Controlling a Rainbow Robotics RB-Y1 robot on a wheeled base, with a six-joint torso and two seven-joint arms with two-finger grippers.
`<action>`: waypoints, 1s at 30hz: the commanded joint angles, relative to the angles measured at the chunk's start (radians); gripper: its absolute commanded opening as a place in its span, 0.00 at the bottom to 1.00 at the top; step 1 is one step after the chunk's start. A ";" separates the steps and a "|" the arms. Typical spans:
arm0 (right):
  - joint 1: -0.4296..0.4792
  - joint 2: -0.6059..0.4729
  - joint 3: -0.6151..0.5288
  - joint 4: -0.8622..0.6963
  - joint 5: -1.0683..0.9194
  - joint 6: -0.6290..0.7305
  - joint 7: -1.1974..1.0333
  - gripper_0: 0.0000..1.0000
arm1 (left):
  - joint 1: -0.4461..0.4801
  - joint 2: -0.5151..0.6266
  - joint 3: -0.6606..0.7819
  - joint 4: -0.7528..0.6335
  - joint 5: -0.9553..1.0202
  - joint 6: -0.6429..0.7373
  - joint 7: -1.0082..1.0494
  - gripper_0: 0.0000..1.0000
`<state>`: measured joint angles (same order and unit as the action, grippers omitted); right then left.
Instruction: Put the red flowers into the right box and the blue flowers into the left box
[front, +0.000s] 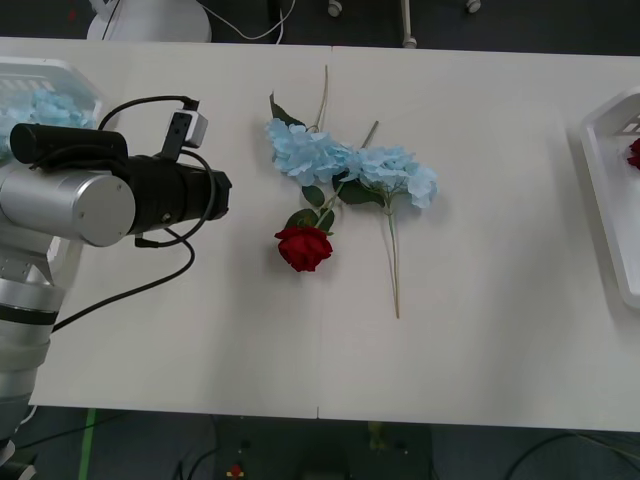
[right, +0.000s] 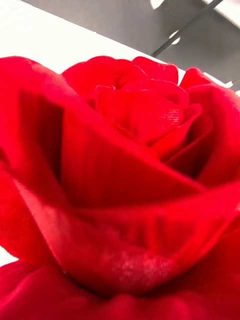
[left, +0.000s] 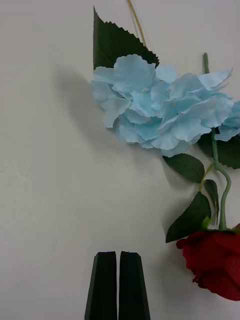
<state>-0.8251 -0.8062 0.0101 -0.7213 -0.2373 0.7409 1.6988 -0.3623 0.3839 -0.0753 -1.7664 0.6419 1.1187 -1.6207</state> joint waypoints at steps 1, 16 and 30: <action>-0.049 0.013 -0.018 0.054 0.024 -0.067 -0.027 0.00 | -0.023 0.030 0.017 -0.031 -0.001 0.009 0.007 0.96; -0.052 0.002 -0.045 0.175 -0.060 -0.187 -0.028 0.54 | -0.310 -0.043 -0.187 0.331 -0.120 -0.089 -0.027 1.00; -0.052 -0.054 -0.053 -0.009 -0.530 0.110 -0.004 0.96 | -0.503 -0.163 -0.284 0.688 -0.154 -0.324 -0.059 1.00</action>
<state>-0.8325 -0.8084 -0.0194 -0.6610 -0.6711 0.8131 1.6913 -0.7819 0.2650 -0.3443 -1.1221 0.5017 0.8351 -1.6210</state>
